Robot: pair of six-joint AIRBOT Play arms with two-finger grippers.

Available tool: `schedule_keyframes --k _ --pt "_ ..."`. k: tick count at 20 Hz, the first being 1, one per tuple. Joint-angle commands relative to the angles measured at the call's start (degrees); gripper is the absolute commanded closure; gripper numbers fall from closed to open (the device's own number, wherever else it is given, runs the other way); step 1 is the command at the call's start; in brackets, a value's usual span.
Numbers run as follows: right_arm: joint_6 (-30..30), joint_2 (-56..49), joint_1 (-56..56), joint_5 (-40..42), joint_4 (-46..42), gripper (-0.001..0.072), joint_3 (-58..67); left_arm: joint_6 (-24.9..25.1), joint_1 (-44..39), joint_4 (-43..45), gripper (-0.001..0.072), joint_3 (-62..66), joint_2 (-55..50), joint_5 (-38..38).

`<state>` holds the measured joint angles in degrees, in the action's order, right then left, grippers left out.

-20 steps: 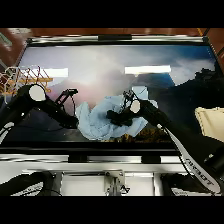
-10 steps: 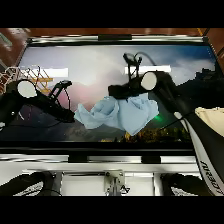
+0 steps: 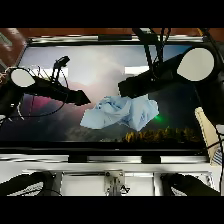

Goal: Fold the shirts.

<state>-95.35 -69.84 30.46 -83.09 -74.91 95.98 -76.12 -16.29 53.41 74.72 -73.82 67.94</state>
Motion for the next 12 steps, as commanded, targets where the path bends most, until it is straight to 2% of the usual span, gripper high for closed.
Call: schedule_keyframes --k 1,3,5,6,8,12 --pt "-0.6 1.0 2.9 -5.9 -2.2 0.0657 0.5 3.1 -2.9 -7.6 0.0095 0.5 -5.5 -3.2" --pt "-1.6 1.0 4.2 -8.3 -2.2 0.0657 0.5 3.7 -4.0 -8.5 0.0092 0.5 -8.7 -4.6" --pt "-2.7 1.0 5.2 -14.2 -2.2 0.0657 0.5 3.5 -4.1 -11.8 0.0036 0.5 -11.6 -5.8" --pt "-4.0 1.0 5.6 -17.7 -2.6 0.0657 0.5 3.5 -4.2 -14.2 0.0036 0.5 -13.2 -5.2" --pt "-10.1 1.0 6.7 -22.8 -6.5 0.0657 0.4 3.6 -4.8 -15.8 0.0036 0.5 -16.9 -2.4" --pt "-16.7 1.1 8.0 -23.4 -9.8 0.0657 -1.1 3.7 -4.9 -15.7 0.0035 0.5 -23.7 4.4"
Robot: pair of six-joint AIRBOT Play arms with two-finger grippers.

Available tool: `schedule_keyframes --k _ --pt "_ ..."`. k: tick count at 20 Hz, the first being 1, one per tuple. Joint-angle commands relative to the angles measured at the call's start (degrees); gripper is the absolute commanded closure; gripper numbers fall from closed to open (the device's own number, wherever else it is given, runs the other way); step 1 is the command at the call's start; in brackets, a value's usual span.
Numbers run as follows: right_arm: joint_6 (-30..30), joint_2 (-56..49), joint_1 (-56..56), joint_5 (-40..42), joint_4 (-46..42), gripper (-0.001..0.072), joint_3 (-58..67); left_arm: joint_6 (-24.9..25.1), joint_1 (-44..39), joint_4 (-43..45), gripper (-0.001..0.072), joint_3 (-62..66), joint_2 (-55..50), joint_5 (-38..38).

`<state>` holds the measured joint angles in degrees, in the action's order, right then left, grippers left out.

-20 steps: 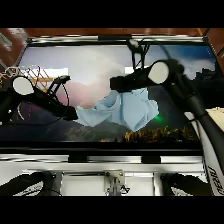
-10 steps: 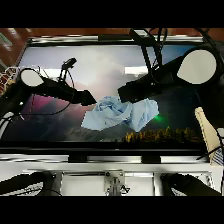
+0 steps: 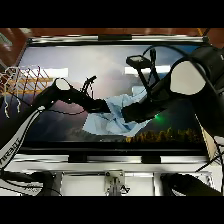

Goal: Fold the shirts.

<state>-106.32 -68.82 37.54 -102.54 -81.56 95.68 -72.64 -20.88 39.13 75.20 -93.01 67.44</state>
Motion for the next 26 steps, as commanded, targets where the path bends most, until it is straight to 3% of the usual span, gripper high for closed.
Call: schedule_keyframes --k 1,4,6,7,8,11,14,16,17,18,19,20,21,23,26 --pt "-6.0 0.0 0.9 -3.9 -3.2 0.0657 -1.2 0.2 -0.3 -1.7 0.0035 0.0 -5.7 6.1" --pt "-6.0 -0.1 0.9 -3.2 -4.7 0.0657 -1.8 1.6 -0.6 -6.3 0.0070 0.0 -7.5 5.7" --pt "-5.2 -0.2 0.9 -0.5 -7.3 0.0657 -1.7 3.5 -0.8 -12.4 0.0552 0.1 -7.6 4.1" --pt "-3.7 -0.2 0.9 1.9 -9.4 0.0657 -1.7 6.1 -0.7 -16.1 0.0659 0.1 -7.5 3.7" --pt "-2.1 -0.2 0.6 5.0 -11.9 0.0657 -1.4 8.2 -0.7 -19.1 0.0660 0.5 -7.5 3.7" --pt "0.3 -0.2 -2.3 19.0 -19.8 0.0657 3.4 8.9 -1.1 -20.6 0.0662 3.8 -6.5 4.4" --pt "2.7 -0.2 -4.8 40.0 -22.8 0.0657 11.2 7.4 -4.7 -20.8 0.0661 7.6 -4.4 5.4" --pt "4.6 -0.2 -4.9 50.9 -22.6 0.0657 14.8 7.4 -9.2 -22.3 0.0661 8.3 -2.4 1.9" --pt "5.5 -0.2 -4.9 52.5 -21.5 0.0657 16.1 7.5 -11.7 -24.3 0.0661 8.3 -1.4 -1.5" --pt "6.7 -0.2 -4.9 51.1 -19.4 0.0657 17.1 7.5 -13.6 -27.3 0.0657 8.3 -0.7 -4.2" --pt "8.8 -0.1 -4.9 46.6 -16.7 0.0657 18.0 7.5 -14.3 -30.1 0.0522 8.7 -0.5 -4.6" --pt "11.0 0.2 -4.9 40.9 -14.5 0.0657 18.5 7.4 -14.0 -32.0 0.0162 9.4 -0.5 -3.3" --pt "12.4 0.9 -4.9 34.2 -13.2 0.0657 18.6 6.8 -12.9 -32.2 0.0005 10.2 -0.4 -0.9" --pt "12.6 2.7 -4.9 22.4 -13.5 0.0657 18.6 6.6 -8.0 -32.0 0.0016 10.9 0.0 5.2" --pt "12.6 5.1 -4.9 15.4 -13.5 0.0657 18.6 4.4 -0.4 -25.7 0.0069 10.9 2.6 6.6"
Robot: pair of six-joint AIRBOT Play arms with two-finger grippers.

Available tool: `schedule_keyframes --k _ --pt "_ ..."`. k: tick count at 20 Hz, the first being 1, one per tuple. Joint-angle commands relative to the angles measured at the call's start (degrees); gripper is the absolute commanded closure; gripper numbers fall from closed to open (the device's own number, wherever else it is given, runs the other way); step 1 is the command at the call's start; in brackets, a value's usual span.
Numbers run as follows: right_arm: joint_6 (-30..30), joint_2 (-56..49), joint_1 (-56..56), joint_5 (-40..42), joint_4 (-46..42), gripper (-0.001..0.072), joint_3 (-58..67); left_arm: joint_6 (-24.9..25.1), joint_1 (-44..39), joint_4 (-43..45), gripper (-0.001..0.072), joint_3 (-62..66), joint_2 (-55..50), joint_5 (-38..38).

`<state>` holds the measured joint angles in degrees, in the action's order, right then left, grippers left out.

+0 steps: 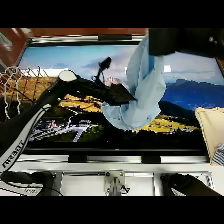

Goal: Fold the shirts.

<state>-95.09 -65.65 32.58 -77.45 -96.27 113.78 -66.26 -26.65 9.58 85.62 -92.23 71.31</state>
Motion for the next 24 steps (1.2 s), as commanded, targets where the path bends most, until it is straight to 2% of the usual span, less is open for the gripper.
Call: schedule_keyframes --k 1,3,5,7,9,16,20,24 --pt "1.4 2.2 0.0 -9.8 1.2 0.0657 0.5 -3.2 7.1 7.4 0.0069 0.5 2.7 2.9" --pt "2.0 1.6 0.0 -9.7 1.4 0.0657 0.5 -4.0 9.0 13.4 0.0052 0.5 3.9 3.5" --pt "2.7 0.1 0.0 -10.0 4.4 0.0657 0.5 -2.5 8.8 13.3 -0.0013 0.5 3.9 2.0" --pt "3.9 -2.1 0.0 -12.0 8.7 0.0657 0.5 2.3 6.8 9.5 -0.0013 0.5 3.6 -1.7" --pt "4.5 -4.1 0.0 -14.5 9.3 0.0657 0.5 6.8 4.0 5.4 -0.0013 0.5 3.5 -5.4" --pt "5.3 -4.6 0.0 -15.1 11.2 0.0656 0.5 8.8 0.5 5.9 -0.0013 0.5 -0.1 -14.8" --pt "5.3 -4.6 0.0 -14.7 13.9 0.0656 0.5 10.2 -0.3 4.1 -0.0013 0.5 -2.1 -14.8" --pt "5.3 -4.6 0.0 -15.1 13.9 0.0657 0.5 20.3 -0.9 -7.3 -0.0013 0.5 -2.8 -14.5"
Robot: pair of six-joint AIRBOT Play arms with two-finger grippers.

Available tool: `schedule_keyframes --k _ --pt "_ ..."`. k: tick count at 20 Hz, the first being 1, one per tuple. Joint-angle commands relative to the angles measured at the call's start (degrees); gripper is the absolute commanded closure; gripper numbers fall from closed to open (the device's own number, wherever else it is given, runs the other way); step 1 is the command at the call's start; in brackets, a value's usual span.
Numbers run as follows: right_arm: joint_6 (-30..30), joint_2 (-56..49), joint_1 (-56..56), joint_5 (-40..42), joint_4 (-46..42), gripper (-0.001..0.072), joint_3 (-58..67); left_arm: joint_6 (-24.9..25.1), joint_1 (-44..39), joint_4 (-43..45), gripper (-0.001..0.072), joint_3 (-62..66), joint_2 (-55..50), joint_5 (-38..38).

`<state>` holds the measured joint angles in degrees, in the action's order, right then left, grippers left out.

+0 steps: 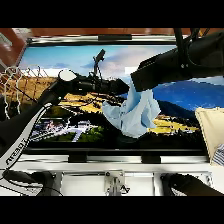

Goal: Fold the shirts.

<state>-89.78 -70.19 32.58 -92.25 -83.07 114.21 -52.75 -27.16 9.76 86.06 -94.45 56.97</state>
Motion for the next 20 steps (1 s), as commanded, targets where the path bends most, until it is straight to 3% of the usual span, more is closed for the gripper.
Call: schedule_keyframes --k 1,3,4,5,6,11,16,19,20 --pt "0.0 0.0 0.0 -0.4 0.7 0.0656 0.0 10.2 -0.2 -11.5 -0.0012 0.1 -0.6 1.2" --pt "0.0 0.0 0.0 -0.4 0.2 0.0657 0.0 14.2 0.1 -15.9 -0.0011 0.1 -0.6 5.5" --pt "0.0 0.0 0.0 -0.4 0.0 0.0656 0.0 14.6 0.3 -16.0 0.0043 0.1 -0.6 7.7" --pt "-0.1 0.0 0.0 -0.4 -0.1 0.0657 0.0 14.6 0.5 -15.8 0.0398 0.0 -0.7 9.6" --pt "-0.3 0.0 0.0 -0.4 -0.3 0.0656 0.0 14.7 0.8 -15.8 0.0664 0.0 -0.7 11.1" --pt "-2.9 0.0 0.0 -1.3 -0.5 0.0631 0.0 15.9 6.1 -14.5 0.0662 0.0 -0.7 14.3" --pt "-13.2 -0.7 0.0 -10.8 -4.2 0.0656 0.0 15.0 10.4 -6.9 0.0664 0.0 -0.7 14.2" --pt "-16.6 -2.8 0.0 -12.2 -5.0 0.0656 -0.1 14.6 10.3 -2.4 0.0658 0.0 -0.7 14.2" --pt "-19.5 -4.4 0.0 -13.6 -5.5 0.0656 -0.1 14.6 10.2 -0.4 0.0550 0.0 -0.8 14.2"
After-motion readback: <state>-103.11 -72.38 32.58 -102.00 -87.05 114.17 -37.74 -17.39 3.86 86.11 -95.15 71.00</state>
